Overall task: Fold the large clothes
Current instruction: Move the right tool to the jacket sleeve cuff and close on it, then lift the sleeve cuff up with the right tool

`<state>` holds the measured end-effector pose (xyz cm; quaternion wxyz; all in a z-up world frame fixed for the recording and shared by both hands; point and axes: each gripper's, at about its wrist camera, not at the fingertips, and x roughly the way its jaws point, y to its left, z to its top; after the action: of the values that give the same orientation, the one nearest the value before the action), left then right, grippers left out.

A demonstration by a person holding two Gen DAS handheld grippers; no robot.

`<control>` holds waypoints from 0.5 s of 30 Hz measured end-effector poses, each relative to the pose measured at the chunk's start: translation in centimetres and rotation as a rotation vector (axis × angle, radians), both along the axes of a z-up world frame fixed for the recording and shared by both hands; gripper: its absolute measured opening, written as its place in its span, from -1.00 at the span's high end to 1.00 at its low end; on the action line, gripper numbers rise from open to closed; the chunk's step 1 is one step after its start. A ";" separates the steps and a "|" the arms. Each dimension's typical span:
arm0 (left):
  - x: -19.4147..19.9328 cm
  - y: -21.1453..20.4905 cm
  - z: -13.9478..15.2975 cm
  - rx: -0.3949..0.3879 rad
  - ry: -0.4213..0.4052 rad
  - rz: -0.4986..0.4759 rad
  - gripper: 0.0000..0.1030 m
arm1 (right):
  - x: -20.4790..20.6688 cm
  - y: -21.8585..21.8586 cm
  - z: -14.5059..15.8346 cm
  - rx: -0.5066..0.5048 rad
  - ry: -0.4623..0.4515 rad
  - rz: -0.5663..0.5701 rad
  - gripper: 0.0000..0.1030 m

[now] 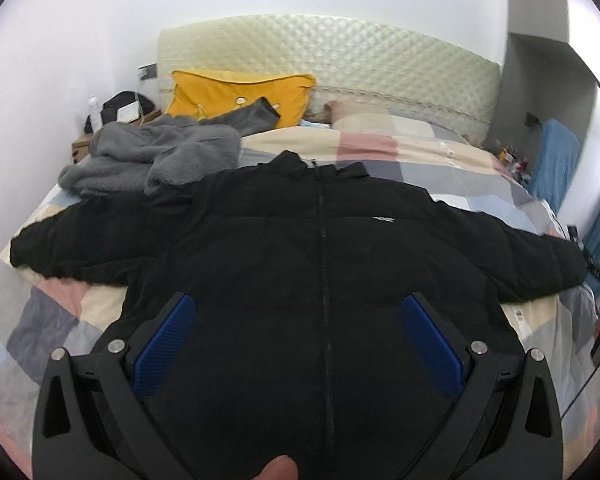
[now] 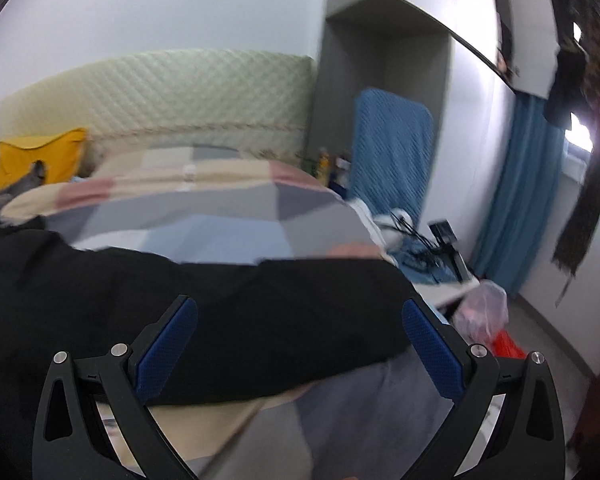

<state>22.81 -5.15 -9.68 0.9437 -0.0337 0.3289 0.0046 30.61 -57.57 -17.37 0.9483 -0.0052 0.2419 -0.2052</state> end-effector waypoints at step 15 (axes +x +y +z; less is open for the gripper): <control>2.3 -0.9 -4.3 0.060 0.080 -0.003 -1.00 | 1.9 -13.4 -10.1 0.620 -0.079 -0.237 -0.92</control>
<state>25.14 -6.03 -13.97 0.9305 -0.0049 0.3660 0.0145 32.53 -71.01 -27.50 0.8829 0.3199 0.2550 -0.2305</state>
